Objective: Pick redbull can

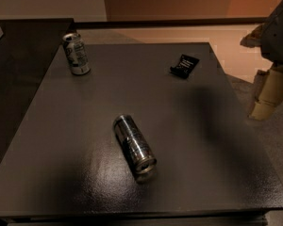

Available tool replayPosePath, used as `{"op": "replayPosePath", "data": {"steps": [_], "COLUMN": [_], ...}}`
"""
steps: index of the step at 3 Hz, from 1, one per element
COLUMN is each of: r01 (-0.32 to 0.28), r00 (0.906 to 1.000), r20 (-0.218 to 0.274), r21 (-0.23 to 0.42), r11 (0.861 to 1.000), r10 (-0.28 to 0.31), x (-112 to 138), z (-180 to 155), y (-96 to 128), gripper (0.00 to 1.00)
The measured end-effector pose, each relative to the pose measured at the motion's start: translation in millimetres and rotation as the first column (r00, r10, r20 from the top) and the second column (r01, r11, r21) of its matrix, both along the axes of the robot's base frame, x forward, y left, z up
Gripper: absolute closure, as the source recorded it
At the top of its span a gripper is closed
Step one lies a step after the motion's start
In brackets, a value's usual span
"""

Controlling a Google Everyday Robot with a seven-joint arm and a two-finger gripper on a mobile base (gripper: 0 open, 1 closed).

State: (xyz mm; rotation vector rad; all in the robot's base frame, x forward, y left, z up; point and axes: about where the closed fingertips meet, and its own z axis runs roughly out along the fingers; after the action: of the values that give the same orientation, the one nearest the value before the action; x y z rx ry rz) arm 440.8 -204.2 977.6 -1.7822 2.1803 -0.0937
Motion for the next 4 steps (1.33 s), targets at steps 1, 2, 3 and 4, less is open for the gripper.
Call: {"op": "replayPosePath", "data": {"steps": [1,2,3,4], "r01": [-0.119,-0.287,-0.437,-0.570], "r00": [0.9928,0.9575,0.8967,0.8091], "r20": [0.008,0.020,0.031,0.035], "r21": [0.002,-0.043,-0.103,-0.197], "r11": [0.993,0.957,0.894,0.798], "r10": [0.119,0.288,0.442,0.587], "x": [7,10,10,0], "z": [-1,-5,-8,-17], "y": [28,68,103,130], "gripper": [0.00,0.00,0.00,0.00]}}
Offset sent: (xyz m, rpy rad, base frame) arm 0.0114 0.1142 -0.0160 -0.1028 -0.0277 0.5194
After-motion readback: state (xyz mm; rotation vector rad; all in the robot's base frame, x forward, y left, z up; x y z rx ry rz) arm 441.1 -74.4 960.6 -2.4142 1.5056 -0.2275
